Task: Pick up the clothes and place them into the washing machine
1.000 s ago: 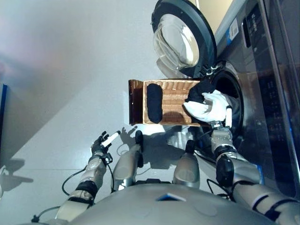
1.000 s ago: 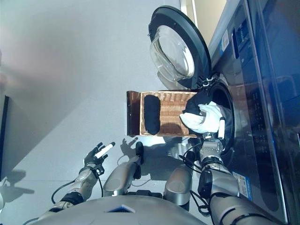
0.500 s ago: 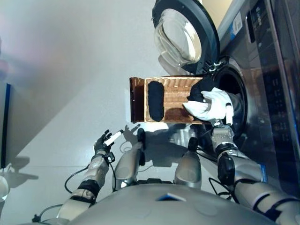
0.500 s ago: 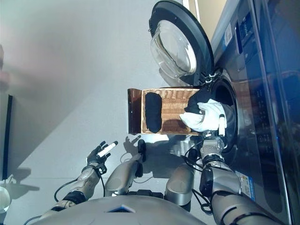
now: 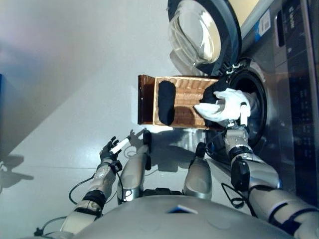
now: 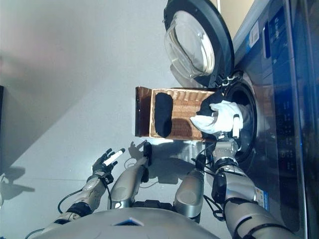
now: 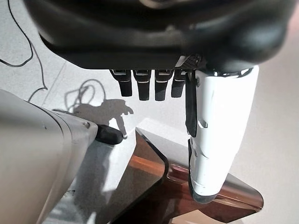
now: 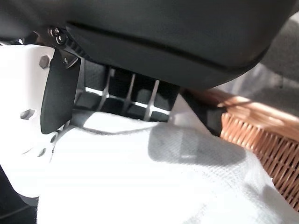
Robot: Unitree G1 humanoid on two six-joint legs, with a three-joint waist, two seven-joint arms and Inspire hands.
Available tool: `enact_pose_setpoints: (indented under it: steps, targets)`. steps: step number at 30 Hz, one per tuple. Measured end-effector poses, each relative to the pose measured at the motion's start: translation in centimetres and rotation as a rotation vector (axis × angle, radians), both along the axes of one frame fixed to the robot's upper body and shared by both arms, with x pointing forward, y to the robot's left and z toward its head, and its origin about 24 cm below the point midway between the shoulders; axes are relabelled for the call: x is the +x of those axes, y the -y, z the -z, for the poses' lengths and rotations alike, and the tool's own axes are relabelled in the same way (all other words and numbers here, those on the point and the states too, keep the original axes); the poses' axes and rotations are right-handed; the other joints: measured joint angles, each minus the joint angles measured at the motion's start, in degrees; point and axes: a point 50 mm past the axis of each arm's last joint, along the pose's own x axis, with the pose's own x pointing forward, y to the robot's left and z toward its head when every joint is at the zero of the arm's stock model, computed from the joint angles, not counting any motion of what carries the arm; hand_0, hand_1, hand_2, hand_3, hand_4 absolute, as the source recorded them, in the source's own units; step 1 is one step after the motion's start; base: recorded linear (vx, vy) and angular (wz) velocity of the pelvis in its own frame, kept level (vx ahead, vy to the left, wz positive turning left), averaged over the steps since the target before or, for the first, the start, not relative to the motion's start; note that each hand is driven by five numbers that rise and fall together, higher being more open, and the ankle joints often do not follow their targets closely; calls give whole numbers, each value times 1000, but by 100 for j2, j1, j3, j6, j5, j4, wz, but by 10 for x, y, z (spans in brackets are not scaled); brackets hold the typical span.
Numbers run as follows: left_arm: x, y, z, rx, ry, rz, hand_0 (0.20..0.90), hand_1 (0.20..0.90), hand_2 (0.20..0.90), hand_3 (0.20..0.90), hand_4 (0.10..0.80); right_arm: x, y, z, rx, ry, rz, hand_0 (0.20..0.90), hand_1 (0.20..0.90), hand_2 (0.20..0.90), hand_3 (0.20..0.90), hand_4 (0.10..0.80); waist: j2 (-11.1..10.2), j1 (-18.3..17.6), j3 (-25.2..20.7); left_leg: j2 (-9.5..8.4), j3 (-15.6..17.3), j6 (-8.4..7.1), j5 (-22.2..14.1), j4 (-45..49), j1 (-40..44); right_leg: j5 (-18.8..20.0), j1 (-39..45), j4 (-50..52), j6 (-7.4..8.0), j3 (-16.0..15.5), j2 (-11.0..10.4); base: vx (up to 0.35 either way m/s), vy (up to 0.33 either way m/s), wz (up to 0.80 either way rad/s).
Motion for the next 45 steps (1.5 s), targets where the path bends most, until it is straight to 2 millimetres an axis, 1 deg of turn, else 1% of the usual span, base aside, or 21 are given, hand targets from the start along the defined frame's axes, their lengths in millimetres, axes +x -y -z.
enact_pose_setpoints:
  steps: [1,3,4,5,6,8,12,14,18,20,21,23,26,29,37,45]
  targets:
    - [5,0,-3,-2,19,2,900,900,900,900,800,6,0,-6,-4,20,-1,200,200,200,200,300,4,34,133,0,4,13,-39,138,-59,-48,-74,143,-16,33,-9,-97,16,-1]
    - [10,1,-7,-3,43,6,900,900,900,900,800,13,1,-14,-15,46,4,200,200,200,200,300,6,100,241,-1,7,19,-115,387,-266,-136,-318,426,-16,139,-17,-52,12,0]
    - [12,2,-8,-5,51,8,900,900,900,900,800,16,1,-17,-19,56,4,200,200,200,200,300,26,103,314,-1,-6,7,-140,481,-315,-165,-351,521,-19,141,-21,0,0,0]
    - [13,1,-8,-4,54,7,900,900,900,900,800,18,1,-19,-19,64,2,200,200,200,200,300,24,122,384,1,-1,27,-173,590,-349,-207,-399,644,-33,171,-28,-29,10,3]
    - [13,0,-8,-3,54,7,900,900,900,900,800,20,0,-21,-19,70,1,200,200,200,200,300,26,118,452,-1,0,7,-256,711,-373,-270,-430,751,-39,189,-49,-18,3,-5]
    - [11,0,-8,-3,50,5,900,900,900,900,800,21,0,-23,-20,77,0,200,200,200,200,300,28,121,481,12,7,31,-341,883,-467,-334,-559,944,-54,253,-54,-16,-1,-4]
    - [11,0,-9,-6,55,4,900,900,900,900,800,24,2,-27,-21,92,9,200,200,200,200,300,39,117,480,89,9,29,-346,1041,-725,-364,-845,1159,-78,297,-28,0,0,0]
    - [13,1,-10,-12,65,1,900,900,900,900,800,25,5,-30,-24,102,23,200,200,200,200,300,42,125,480,91,11,27,-344,1059,-813,-371,-957,1236,-90,316,-26,-41,-1,1]
    - [18,0,-16,-17,101,3,900,900,900,900,800,29,13,-41,-35,119,58,200,200,200,200,300,49,135,481,84,5,19,-358,1304,-1080,-482,-1266,1562,-140,370,-47,-47,-2,5]
    - [20,-3,-19,-8,113,5,900,900,900,900,800,33,17,-47,-26,142,77,200,200,200,200,300,49,144,482,90,-8,0,-410,1466,-1246,-589,-1455,1825,-165,401,-57,-11,3,6]
    - [19,-4,-19,-7,113,5,900,900,900,900,800,33,18,-48,-27,143,80,200,200,200,200,300,49,150,482,90,-6,-1,-411,1485,-1262,-608,-1483,1867,-190,410,-59,-5,4,3]
    - [18,-5,-18,-4,108,4,900,900,900,900,800,33,19,-50,-20,142,92,200,200,200,200,300,55,158,479,104,-8,-21,-431,1566,-1323,-639,-1558,1970,-186,414,-48,0,0,0]
    - [17,-5,-18,-4,105,5,900,900,900,900,800,33,24,-53,34,179,157,200,200,200,200,300,64,191,473,105,-3,-26,-438,1624,-1420,-657,-1693,2062,-204,462,-41,0,0,0]
    - [17,-6,-18,-3,104,4,900,900,900,900,800,33,27,-55,39,190,179,200,200,200,200,300,63,188,474,105,-1,-19,-442,1735,-1538,-656,-1800,2120,-205,484,-50,0,0,0]
    - [17,-9,-18,4,104,-1,900,900,900,900,800,32,25,-52,59,193,196,200,200,200,200,300,63,109,473,99,72,51,-598,1955,-1550,-656,-1786,2137,-205,624,-67,0,16,-5]
    - [16,-11,-18,8,104,-5,900,900,900,900,800,27,34,-53,101,217,272,200,200,200,200,300,60,88,461,93,88,55,-604,1976,-1536,-654,-1783,2133,-204,642,-71,0,1,0]
